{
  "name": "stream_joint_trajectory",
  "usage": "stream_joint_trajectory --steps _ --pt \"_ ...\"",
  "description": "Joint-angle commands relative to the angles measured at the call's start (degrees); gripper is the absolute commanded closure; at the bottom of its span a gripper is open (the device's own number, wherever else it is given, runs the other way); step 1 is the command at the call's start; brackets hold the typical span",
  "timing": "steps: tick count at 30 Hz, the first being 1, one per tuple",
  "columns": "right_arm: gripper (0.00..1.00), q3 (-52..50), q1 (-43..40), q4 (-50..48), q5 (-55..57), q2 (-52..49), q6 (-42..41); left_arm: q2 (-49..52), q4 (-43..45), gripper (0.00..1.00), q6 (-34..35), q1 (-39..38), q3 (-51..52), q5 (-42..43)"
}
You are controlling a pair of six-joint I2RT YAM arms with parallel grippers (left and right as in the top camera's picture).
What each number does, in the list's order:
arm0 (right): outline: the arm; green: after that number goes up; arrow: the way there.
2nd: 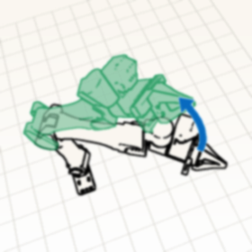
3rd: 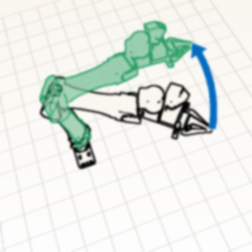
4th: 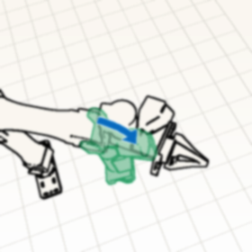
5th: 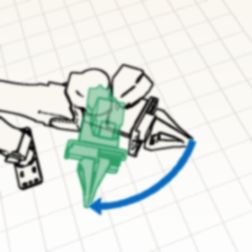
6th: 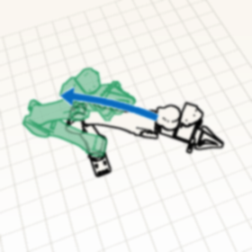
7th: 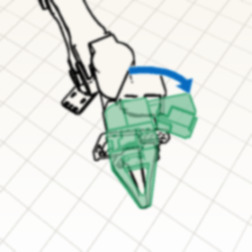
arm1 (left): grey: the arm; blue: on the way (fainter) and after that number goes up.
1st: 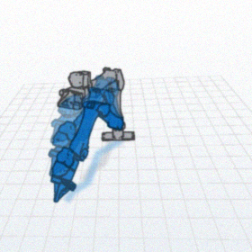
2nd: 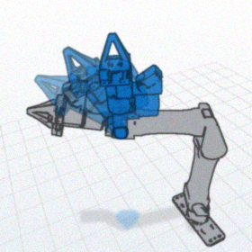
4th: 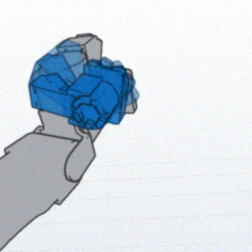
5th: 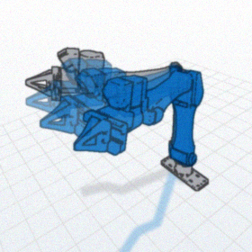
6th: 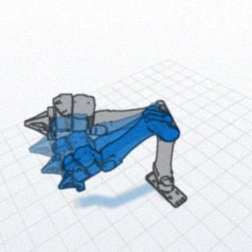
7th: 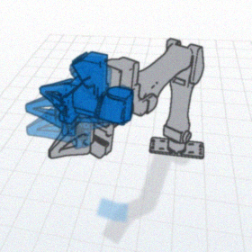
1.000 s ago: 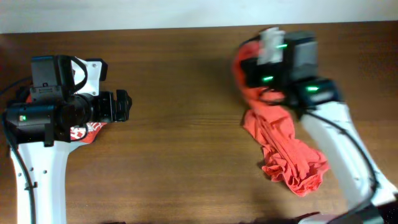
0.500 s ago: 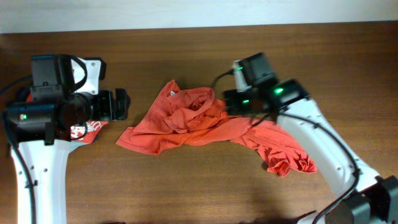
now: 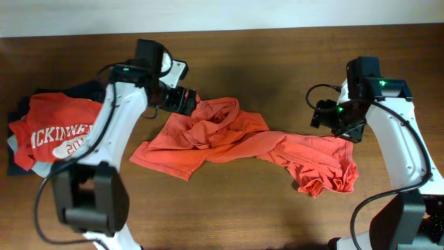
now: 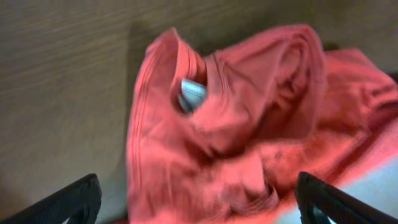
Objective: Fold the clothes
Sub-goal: 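Grasp the shirt's far edge with the left gripper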
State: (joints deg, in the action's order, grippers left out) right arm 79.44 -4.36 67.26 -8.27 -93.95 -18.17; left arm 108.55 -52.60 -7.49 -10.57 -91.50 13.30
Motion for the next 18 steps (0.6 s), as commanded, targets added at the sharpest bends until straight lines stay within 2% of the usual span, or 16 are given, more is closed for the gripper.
stream_joint_trajectory --steps 1,3,4,5,8,9,12,14,15,18 --pt "0.21 -2.1 -0.22 -0.66 -0.48 -0.31 -0.11 5.77 2.05 0.01 -2.71 -1.62 -0.48 0.44" --pt "0.2 -3.76 -0.22 -1.84 -0.22 -0.31 -0.11 9.4 3.74 0.05 -2.78 -2.45 -0.48 0.42" --pt "0.2 -4.52 -0.22 -2.25 -0.09 -0.31 -0.11 10.67 4.57 0.11 -2.97 -2.75 -0.48 0.42" --pt "0.2 -5.33 -0.22 -2.62 -0.11 -0.31 -0.11 11.78 6.01 0.2 -2.97 -2.84 -0.48 0.42" --pt "0.2 -7.5 -0.22 -4.02 -0.11 -0.31 -0.11 12.96 10.27 0.27 -2.89 -2.84 -0.48 0.46" --pt "0.2 -7.8 -0.22 -4.13 -0.11 -0.31 -0.13 12.96 11.1 0.33 -2.91 -2.84 -0.48 0.46" --pt "0.21 -8.41 -0.22 -4.28 -0.11 -0.31 -0.11 12.96 12.22 0.57 -2.95 -2.84 -0.48 0.44" --pt "0.21 -8.41 -0.22 -4.28 -0.09 -0.31 -0.11 12.96 11.52 0.9 -2.93 -2.84 -0.48 0.44" --pt "0.21 -8.41 -0.22 -4.31 -0.09 -0.31 -0.11 12.79 10.6 1.0 -2.93 -2.84 -0.68 0.24" --pt "0.21 -8.41 -0.22 -4.46 0.0 -0.31 -0.11 11.23 3.58 1.0 -0.98 -2.1 -5.99 -8.13"
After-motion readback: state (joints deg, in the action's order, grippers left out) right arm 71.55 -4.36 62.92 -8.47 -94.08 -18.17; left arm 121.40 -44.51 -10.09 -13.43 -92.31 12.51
